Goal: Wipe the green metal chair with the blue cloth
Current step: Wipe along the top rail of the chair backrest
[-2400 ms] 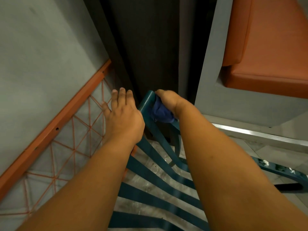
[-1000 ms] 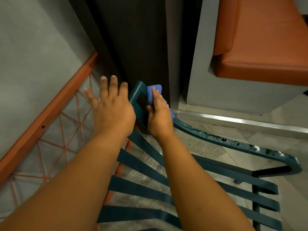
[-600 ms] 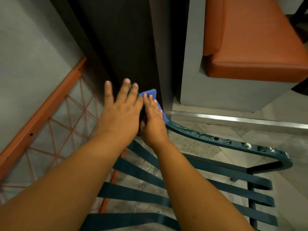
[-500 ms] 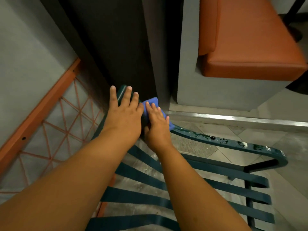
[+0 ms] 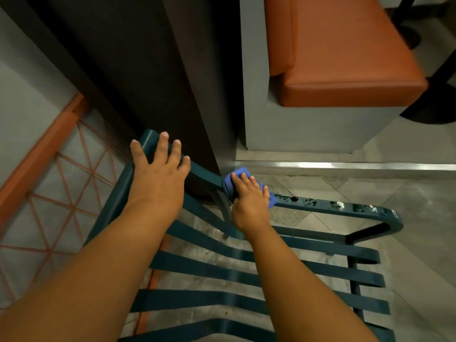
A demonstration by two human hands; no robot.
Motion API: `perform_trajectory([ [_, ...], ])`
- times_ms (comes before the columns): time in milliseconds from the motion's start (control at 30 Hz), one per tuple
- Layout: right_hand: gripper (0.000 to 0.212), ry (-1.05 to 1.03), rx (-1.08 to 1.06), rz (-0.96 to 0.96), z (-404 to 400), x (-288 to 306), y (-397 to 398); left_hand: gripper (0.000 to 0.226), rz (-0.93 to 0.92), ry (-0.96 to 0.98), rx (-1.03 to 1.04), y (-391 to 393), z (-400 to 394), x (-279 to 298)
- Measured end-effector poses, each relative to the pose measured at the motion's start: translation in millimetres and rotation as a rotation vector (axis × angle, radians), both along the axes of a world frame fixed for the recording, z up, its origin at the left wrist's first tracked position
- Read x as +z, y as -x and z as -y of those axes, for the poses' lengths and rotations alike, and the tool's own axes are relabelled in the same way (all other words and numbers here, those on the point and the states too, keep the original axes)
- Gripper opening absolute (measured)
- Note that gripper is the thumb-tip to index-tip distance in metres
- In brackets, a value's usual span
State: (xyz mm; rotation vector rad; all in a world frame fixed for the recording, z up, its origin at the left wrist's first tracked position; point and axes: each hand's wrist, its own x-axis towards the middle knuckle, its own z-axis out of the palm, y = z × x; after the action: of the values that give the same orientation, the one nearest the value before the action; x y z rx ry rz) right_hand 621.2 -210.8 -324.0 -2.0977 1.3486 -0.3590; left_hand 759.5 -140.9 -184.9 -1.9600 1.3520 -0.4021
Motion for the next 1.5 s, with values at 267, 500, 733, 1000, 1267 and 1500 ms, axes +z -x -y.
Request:
perform_trajectory([
  [267, 0.104, 0.177, 0.205, -0.002, -28, -14, 11, 0.075, 0.002, -0.002, -0.012, 6, -1, 5],
  [500, 0.029, -0.134, 0.029, -0.138, 17, 29, -12, 0.075, -0.016, 0.003, -0.009, 7, 0, 7],
  [733, 0.034, -0.347, 0.214, 0.333, 20, 68, -47, 0.076, -0.006, 0.005, 0.022, 7, 2, 4],
  [1000, 0.037, -0.37, 0.185, -0.193, 57, 56, -48, 0.074, 0.0, 0.01, -0.009, 7, 1, 3],
  [1267, 0.066, 0.201, 0.253, -0.015, -4, 6, 13, 0.083, 0.02, -0.002, 0.019, 8, 3, 0],
  [1500, 0.075, -0.099, 0.237, -0.241, 34, 25, 0, 0.084, 0.008, -0.016, 0.035, 11, 5, 1],
])
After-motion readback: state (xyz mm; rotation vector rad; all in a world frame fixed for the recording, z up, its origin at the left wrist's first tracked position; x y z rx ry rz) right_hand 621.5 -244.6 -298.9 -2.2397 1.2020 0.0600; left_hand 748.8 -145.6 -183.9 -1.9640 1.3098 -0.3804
